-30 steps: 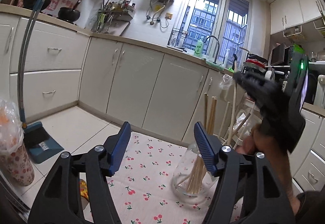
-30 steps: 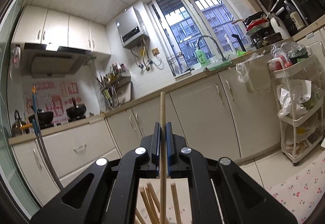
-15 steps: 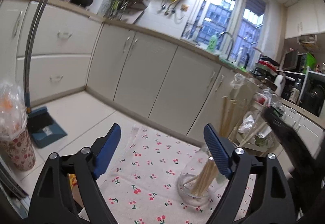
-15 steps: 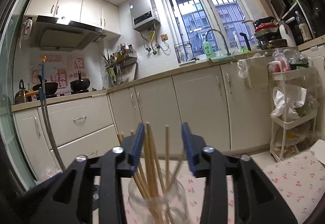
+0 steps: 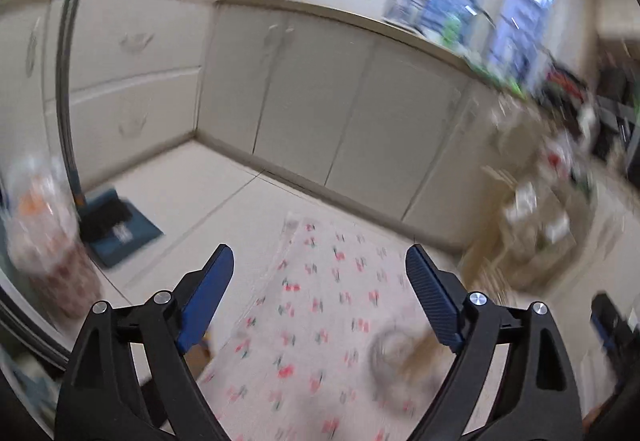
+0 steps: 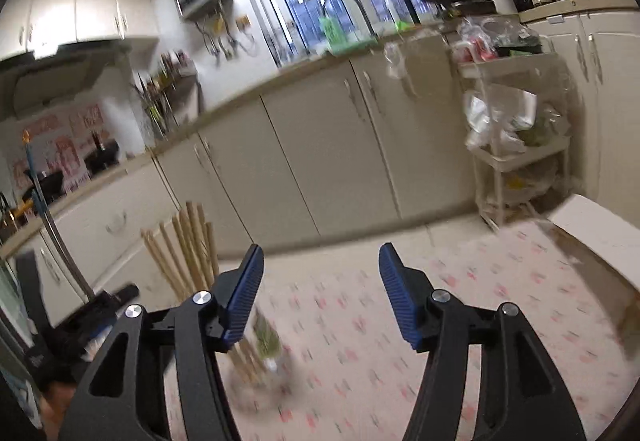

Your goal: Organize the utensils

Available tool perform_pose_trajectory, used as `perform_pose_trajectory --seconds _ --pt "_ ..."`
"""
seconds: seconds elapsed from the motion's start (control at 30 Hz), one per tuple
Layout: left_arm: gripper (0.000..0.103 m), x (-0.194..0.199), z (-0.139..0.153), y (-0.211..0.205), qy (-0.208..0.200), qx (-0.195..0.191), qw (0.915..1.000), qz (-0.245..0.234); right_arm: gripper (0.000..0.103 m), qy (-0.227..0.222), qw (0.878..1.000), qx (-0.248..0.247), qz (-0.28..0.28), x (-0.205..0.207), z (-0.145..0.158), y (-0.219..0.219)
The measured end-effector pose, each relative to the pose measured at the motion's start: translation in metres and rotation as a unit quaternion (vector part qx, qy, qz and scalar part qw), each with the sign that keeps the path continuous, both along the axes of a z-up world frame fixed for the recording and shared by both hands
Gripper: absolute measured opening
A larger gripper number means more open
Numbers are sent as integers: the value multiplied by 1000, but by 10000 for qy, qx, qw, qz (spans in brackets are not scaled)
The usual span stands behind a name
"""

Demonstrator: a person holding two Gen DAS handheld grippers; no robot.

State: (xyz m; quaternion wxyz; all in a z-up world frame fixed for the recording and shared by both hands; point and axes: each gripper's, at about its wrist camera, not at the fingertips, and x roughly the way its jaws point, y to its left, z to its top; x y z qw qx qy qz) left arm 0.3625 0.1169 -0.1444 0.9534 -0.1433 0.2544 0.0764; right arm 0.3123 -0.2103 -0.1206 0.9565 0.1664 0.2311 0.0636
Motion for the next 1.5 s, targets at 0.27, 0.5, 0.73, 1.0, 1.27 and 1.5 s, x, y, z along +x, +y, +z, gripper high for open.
perform_pose_trajectory --seconds 0.27,0.5,0.73,1.0,1.27,1.5 --pt "95 -98 46 -56 472 904 9923 -705 76 886 9932 -666 362 -117 19 16" --pt "95 -170 87 -73 808 836 9898 -821 84 855 9938 -511 499 -185 59 26" --pt "95 -251 121 -80 718 876 9888 -975 91 541 9956 -579 493 -252 108 37" --pt "95 -334 136 -88 753 1085 9850 -1113 93 498 9951 -752 394 -323 125 42" --pt "95 -391 143 -77 851 793 9861 -1185 96 673 9963 -514 175 -377 119 38" --pt "95 -415 153 -77 716 689 9842 -1466 96 705 9962 -497 -111 -398 124 36"
